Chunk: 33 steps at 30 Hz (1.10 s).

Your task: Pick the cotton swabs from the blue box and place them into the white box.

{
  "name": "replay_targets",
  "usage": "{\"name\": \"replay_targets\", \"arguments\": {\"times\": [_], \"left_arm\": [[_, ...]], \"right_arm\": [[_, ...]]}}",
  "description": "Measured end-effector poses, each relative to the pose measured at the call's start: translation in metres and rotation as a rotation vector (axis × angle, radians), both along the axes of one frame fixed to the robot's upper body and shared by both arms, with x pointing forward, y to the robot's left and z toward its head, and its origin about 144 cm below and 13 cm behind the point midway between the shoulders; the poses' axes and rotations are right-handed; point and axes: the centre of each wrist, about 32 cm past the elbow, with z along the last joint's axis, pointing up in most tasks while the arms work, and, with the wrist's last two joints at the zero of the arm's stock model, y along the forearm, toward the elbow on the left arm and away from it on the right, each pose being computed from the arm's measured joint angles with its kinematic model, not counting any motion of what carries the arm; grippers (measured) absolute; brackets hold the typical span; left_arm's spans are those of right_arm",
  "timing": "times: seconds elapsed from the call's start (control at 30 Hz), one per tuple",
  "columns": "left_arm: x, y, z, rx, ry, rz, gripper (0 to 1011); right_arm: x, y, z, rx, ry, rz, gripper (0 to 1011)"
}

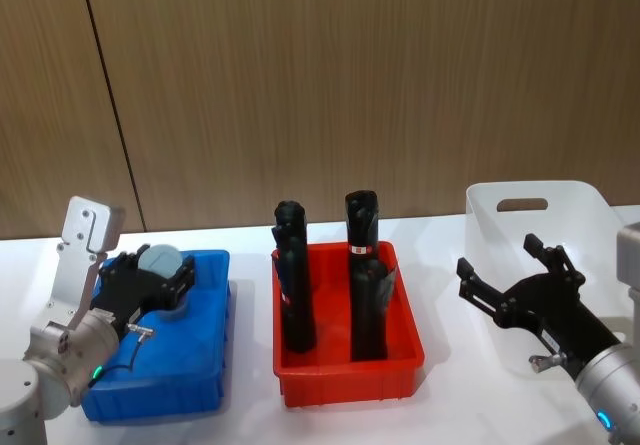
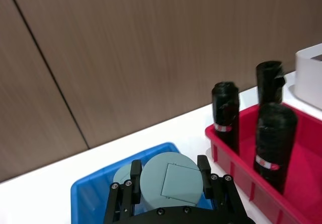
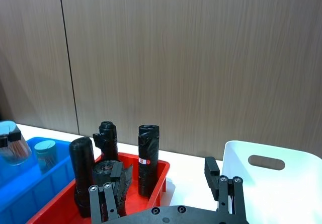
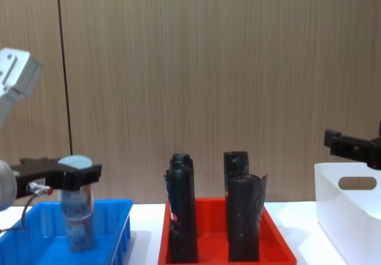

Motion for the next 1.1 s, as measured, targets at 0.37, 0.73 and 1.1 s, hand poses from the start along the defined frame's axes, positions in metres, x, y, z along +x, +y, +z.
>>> {"name": "replay_targets", "arguments": {"times": [0.37,0.73,1.1], "left_arm": [[-0.005,0.004,0.015,0.009,-0.08,-0.146,671],[-0.007,0.007,0.026,-0.025,-0.105,-0.305,671],[-0.004,0.007,0.034,-0.081,-0.088,-0.482,671]], "right_arm": [[0.0,0.0,0.0,0.0,0.0,0.0,1002],[0.0,0.0,0.0,0.0,0.0,0.0,1002],[0.0,0.0,0.0,0.0,0.0,0.0,1002]]}}
